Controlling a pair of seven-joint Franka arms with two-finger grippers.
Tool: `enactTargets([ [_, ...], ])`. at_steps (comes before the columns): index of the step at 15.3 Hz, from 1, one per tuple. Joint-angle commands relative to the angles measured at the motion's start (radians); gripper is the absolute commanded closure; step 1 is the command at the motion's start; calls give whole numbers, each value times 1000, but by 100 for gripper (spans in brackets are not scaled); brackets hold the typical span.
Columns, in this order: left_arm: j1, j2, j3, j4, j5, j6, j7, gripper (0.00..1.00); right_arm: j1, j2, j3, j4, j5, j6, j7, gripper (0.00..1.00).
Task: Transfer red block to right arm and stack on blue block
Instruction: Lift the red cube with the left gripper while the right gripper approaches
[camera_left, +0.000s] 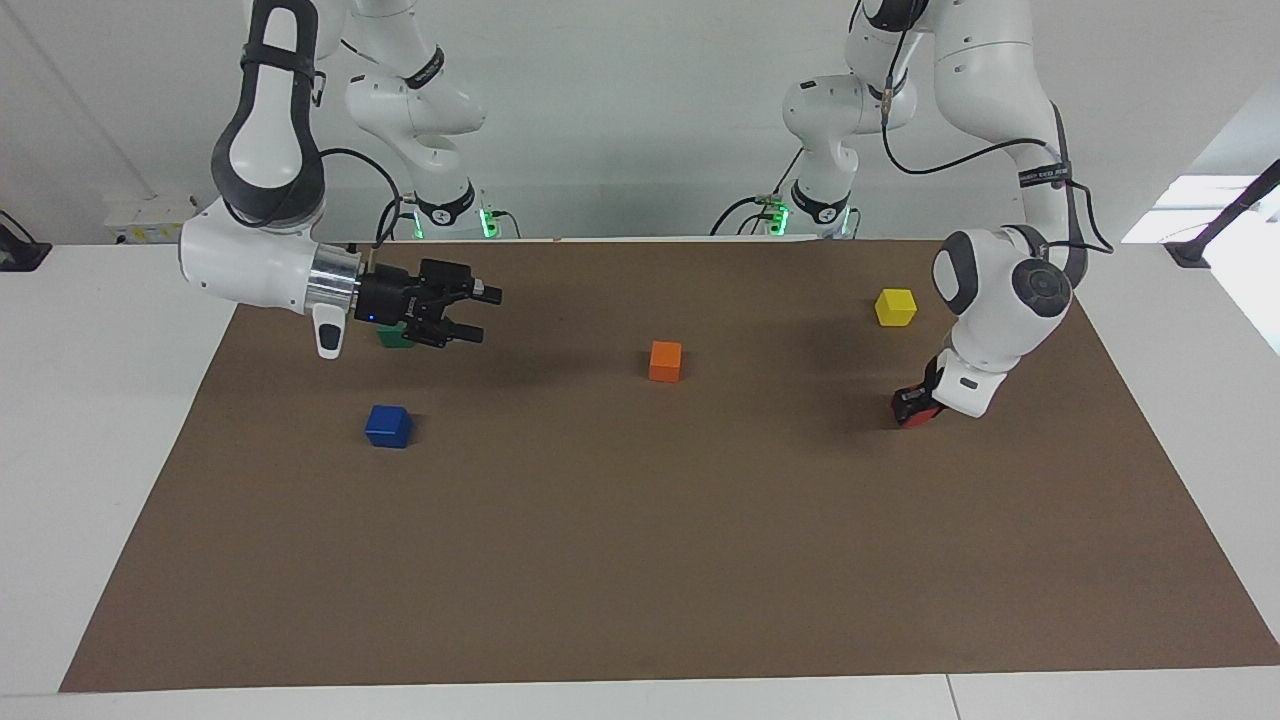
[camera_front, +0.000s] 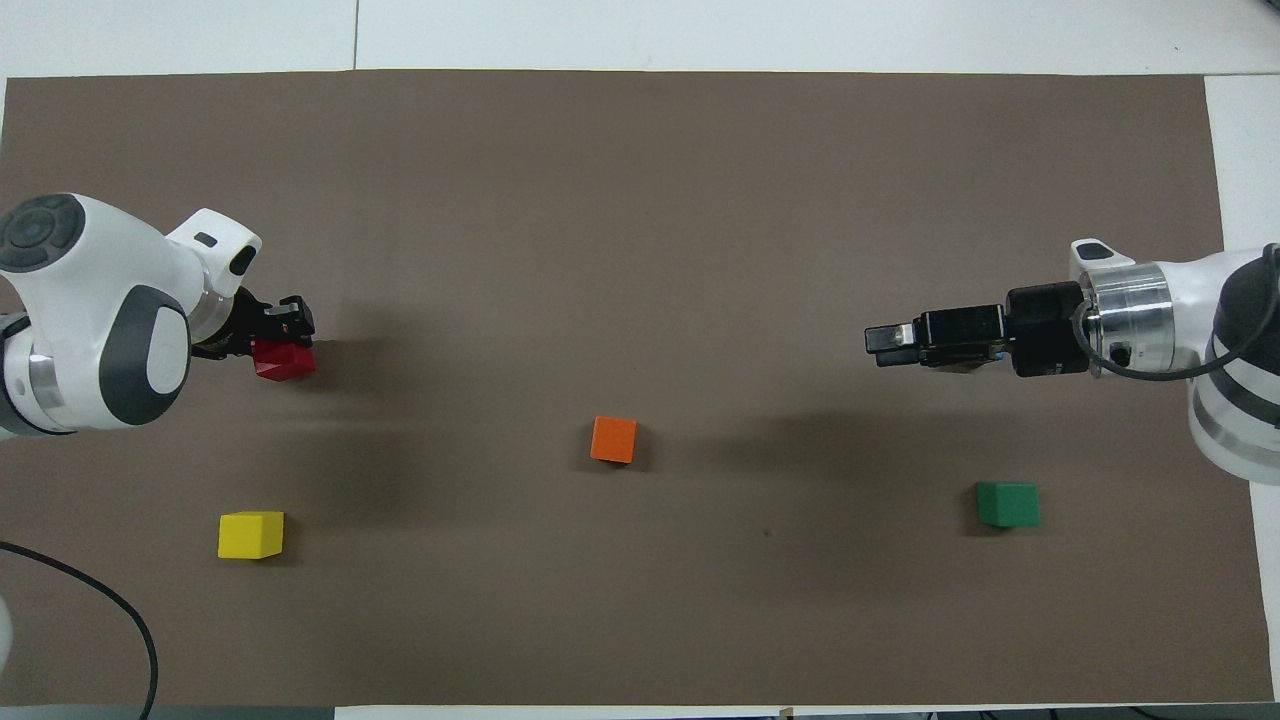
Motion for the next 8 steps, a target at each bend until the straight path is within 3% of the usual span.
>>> enactTargets([
  [1,-18,-30,-8,198,-94,-289,-225,100,27,-7,3,-55,173,-49,-70,0],
  [4,-23,-51,-48,368,-197,-523,-440,100,44,99,4,-64,331,-179,-200,0],
  [8,-24,-172,-62,393,-409,-572,-752,100,78,191,7,-64,473,-362,-342,0],
])
